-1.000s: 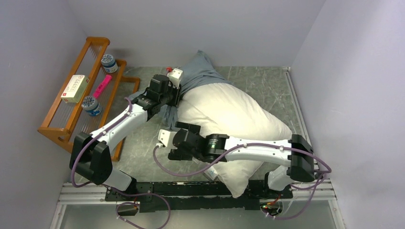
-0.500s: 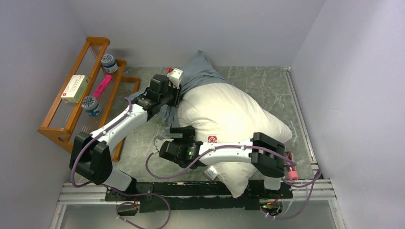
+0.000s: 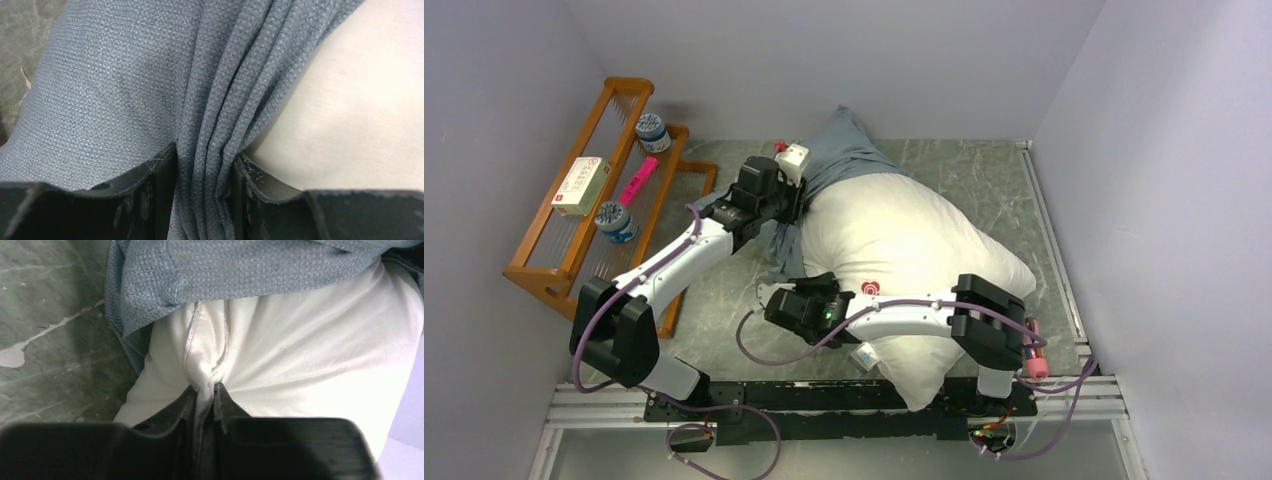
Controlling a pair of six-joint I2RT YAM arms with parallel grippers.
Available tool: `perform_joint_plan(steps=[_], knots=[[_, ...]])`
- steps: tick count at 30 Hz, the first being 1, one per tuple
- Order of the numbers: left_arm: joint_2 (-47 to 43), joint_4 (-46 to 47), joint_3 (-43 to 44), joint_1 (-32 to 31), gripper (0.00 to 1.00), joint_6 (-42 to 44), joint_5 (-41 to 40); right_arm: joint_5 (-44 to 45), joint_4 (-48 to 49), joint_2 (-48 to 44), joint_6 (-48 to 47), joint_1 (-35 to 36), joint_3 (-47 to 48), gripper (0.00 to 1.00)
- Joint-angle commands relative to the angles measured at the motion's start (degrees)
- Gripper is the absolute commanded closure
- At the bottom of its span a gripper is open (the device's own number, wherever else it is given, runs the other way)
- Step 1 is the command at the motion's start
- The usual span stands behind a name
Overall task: Remove the pillowcase from the pillow
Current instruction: Remove the pillow from the pillowcase.
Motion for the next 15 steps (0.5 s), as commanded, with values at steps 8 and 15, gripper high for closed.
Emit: perform_joint_plan(steps=[8, 15], knots=[[-9.0, -2.06, -2.05, -1.52, 0.37, 1.91, -2.76, -7.6, -4.17, -13.29, 9.6, -6.94, -1.55, 1.0], [-17.11, 1.54, -5.77, -1.5, 0.29, 4.93, -5.85, -12.44, -3.38, -21.44, 13.53, -14.18, -4.3, 1.0]])
